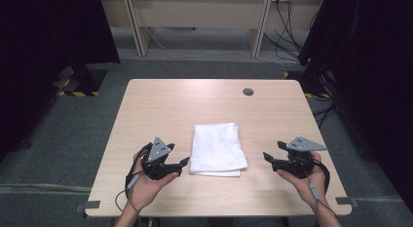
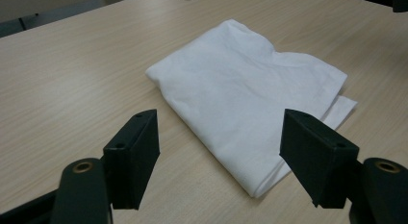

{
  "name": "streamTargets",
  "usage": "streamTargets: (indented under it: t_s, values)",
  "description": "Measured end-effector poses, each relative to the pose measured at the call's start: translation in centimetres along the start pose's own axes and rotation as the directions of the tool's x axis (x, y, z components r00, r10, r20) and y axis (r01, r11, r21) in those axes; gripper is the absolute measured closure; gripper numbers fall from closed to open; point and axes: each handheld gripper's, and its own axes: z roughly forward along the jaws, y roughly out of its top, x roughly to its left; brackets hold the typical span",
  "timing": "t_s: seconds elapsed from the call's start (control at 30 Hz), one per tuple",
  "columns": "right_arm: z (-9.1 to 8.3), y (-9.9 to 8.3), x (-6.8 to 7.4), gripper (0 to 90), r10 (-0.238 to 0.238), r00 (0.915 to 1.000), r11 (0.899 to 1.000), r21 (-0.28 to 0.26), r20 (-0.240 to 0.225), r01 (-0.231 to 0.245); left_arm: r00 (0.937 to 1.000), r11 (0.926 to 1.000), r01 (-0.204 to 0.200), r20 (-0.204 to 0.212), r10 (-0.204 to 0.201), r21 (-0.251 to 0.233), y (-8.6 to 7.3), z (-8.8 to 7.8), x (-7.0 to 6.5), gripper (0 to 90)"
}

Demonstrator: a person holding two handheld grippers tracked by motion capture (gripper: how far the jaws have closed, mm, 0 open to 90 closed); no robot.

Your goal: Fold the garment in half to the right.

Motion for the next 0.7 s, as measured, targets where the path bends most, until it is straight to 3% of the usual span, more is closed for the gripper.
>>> streamTargets:
  t_s: [0.43,0.7]
  values:
    - [-1.2,-0.1,-1.0,24.5,0.039,0.9988,0.999,-0.023,0.029,-0.039,0.9979,0.9975,0.032,-0.055,-0.035,-0.064,-0.6,-2.1,1.6,26.4]
    - [-2.2,-0.8,-2.1,21.4,0.076,0.9953,0.997,-0.038,0.06,-0.074,0.9914,0.9918,0.068,-0.104,-0.079,-0.108,-1.9,-3.6,2.9,25.3]
